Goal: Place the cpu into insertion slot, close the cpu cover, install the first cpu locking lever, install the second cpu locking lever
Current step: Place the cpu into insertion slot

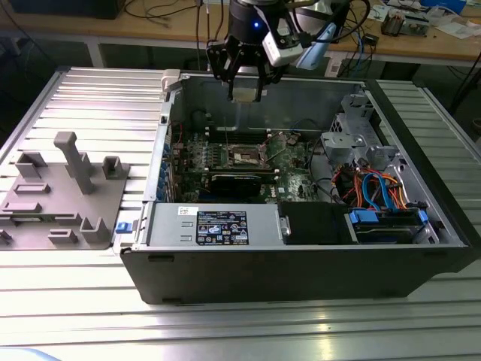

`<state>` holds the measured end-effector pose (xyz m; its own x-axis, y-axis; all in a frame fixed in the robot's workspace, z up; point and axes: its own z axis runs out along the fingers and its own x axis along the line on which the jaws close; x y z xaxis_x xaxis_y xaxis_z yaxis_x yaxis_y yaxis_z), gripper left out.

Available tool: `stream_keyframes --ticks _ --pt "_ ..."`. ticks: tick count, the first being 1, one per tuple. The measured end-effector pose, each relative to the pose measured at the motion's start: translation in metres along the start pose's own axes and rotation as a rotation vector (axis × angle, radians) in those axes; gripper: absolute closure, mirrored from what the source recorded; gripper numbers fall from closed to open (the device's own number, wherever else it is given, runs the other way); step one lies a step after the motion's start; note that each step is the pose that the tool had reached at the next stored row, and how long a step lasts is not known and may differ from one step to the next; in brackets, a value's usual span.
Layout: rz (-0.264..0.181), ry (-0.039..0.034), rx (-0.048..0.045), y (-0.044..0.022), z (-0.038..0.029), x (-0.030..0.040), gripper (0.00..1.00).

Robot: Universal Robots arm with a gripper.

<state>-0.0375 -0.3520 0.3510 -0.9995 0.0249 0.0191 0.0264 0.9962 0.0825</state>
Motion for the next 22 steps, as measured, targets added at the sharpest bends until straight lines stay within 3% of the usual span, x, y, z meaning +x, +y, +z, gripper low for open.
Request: stream_keyframes --ticks 22 --pt "0.000 0.0000 0.0000 -0.0005 0.0061 -0.0001 0.45"
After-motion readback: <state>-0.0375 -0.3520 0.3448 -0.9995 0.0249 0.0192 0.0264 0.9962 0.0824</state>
